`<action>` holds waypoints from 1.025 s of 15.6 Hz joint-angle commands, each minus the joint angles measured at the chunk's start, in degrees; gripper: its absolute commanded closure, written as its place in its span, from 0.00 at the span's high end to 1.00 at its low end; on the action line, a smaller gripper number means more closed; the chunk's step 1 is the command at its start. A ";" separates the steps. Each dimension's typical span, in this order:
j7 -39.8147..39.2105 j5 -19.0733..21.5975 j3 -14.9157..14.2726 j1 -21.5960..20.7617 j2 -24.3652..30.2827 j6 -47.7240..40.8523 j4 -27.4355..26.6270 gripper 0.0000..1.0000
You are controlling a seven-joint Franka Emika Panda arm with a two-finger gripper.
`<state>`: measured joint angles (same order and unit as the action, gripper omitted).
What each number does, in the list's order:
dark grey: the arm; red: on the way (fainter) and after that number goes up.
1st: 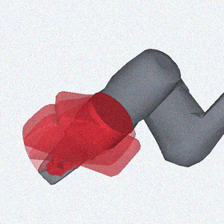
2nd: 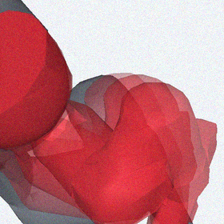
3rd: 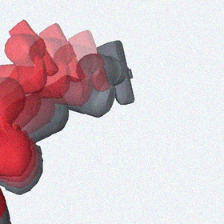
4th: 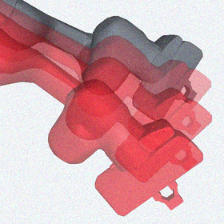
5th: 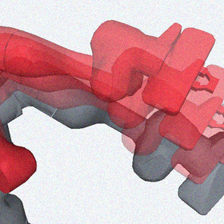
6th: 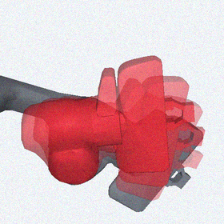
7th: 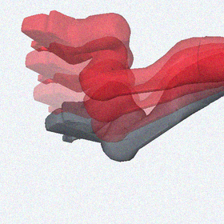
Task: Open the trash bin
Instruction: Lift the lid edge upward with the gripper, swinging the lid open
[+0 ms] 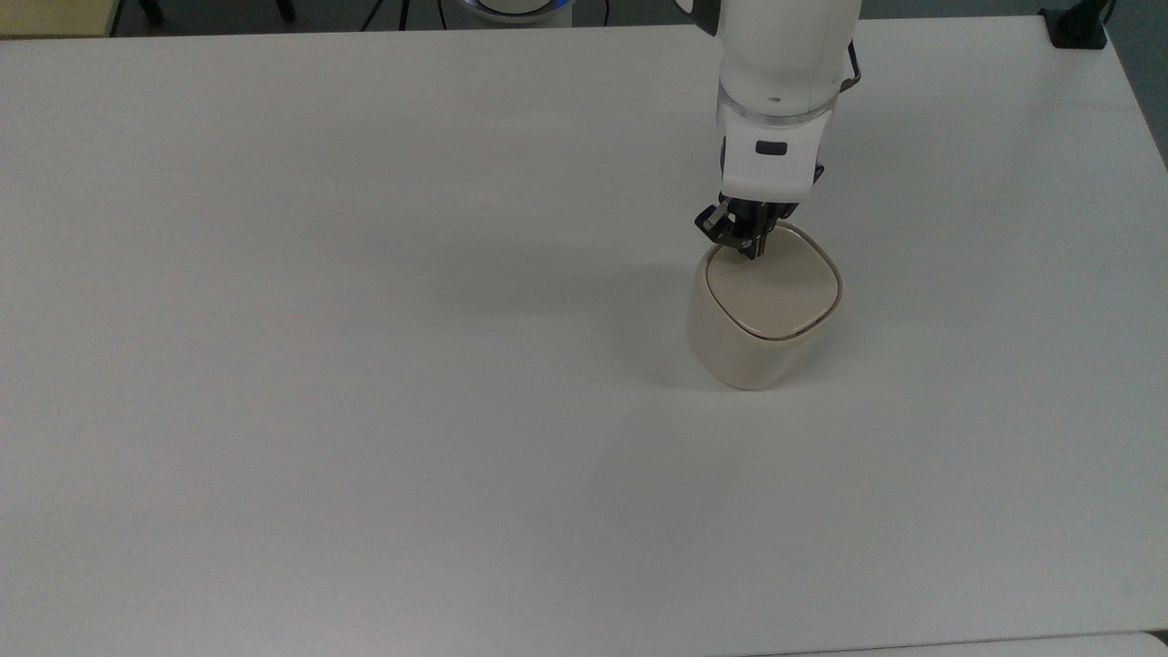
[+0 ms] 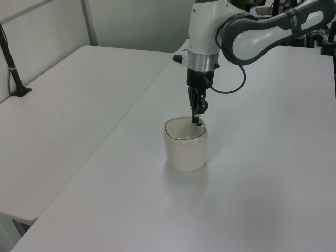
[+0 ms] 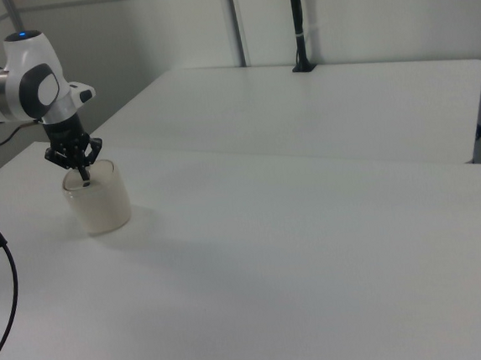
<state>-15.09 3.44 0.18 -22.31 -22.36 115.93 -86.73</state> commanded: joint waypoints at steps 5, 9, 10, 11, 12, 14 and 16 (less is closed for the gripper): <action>0.15 0.87 -0.27 -1.06 -1.37 0.88 -0.55 0.00; 0.15 0.96 -0.27 -0.72 -0.14 0.27 0.07 0.00; 0.15 0.96 -0.27 -0.28 1.34 0.00 0.07 0.00; 0.15 0.96 -0.88 -0.19 2.58 -0.17 -0.02 0.00; 0.58 0.87 -0.97 0.42 3.37 -1.13 0.07 0.00; 3.38 0.17 -1.06 2.88 5.22 -3.50 0.07 0.00; 6.02 0.08 -1.41 5.77 7.41 -5.52 -0.02 0.00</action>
<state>-12.66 3.42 -0.62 -20.15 -19.27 114.07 -85.49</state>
